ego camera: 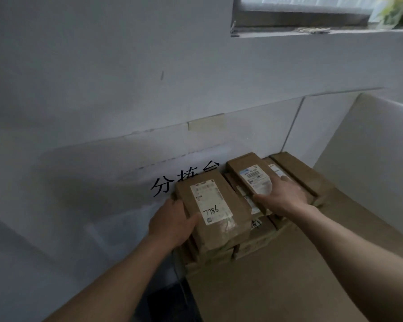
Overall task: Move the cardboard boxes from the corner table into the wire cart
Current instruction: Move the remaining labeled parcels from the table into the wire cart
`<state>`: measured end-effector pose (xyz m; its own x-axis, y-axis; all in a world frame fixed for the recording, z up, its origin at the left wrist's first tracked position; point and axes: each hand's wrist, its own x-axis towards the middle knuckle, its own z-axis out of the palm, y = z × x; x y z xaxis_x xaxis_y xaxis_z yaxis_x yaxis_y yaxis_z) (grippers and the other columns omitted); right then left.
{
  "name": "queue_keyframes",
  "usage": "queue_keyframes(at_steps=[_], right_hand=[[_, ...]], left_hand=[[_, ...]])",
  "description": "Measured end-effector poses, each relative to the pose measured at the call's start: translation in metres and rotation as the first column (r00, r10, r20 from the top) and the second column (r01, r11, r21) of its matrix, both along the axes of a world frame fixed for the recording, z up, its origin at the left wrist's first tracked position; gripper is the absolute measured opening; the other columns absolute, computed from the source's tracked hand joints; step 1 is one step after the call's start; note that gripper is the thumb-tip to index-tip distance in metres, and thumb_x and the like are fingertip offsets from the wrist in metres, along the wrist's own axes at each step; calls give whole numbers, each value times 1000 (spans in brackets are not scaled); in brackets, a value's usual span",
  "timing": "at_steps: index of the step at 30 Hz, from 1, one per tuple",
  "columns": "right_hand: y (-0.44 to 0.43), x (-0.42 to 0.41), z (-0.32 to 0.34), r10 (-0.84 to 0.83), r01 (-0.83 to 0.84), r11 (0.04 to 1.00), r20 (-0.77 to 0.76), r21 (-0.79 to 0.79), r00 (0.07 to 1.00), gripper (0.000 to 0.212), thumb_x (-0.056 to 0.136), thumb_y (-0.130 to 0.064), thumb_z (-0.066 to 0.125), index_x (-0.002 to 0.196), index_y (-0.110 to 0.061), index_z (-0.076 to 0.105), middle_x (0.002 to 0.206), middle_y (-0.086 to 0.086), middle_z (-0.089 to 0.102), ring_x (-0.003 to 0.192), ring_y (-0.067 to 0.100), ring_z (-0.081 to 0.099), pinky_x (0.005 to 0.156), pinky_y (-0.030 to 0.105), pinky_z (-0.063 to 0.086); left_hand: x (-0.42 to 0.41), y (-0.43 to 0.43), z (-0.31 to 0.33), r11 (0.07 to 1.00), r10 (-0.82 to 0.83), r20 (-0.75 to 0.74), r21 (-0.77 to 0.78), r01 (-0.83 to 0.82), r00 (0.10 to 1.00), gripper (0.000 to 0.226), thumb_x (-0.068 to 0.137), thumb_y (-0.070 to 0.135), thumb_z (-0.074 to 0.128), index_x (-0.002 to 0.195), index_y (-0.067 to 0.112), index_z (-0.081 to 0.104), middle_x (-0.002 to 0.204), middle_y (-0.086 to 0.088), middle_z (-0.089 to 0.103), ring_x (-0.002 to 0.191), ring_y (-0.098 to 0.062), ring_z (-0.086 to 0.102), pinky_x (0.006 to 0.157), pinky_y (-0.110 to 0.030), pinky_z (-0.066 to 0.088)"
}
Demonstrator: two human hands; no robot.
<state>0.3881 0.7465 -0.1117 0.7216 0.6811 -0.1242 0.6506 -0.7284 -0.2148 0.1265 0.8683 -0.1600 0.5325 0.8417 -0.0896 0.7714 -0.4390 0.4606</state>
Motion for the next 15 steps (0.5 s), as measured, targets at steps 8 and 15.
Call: queue_keyframes(at_steps=[8, 15], right_hand=[[5, 9, -19, -22, 21, 998, -3, -51, 1000, 96, 61, -78, 69, 141, -34, 43, 135, 12, 55, 124, 35, 49, 95, 45, 46], [7, 7, -22, -82, 90, 995, -146, 52, 986, 72, 67, -77, 63, 129, -44, 51, 144, 12, 47, 130, 39, 46, 105, 53, 44]], left_hand=[[6, 6, -8, 997, 25, 104, -79, -17, 994, 25, 86, 61, 57, 88, 37, 55, 102, 7, 62, 85, -14, 61, 70, -30, 51], [7, 8, -11, 992, 40, 142, -122, -23, 989, 27, 87, 54, 66, 101, 31, 65, 103, 10, 67, 87, -11, 63, 74, -29, 53]])
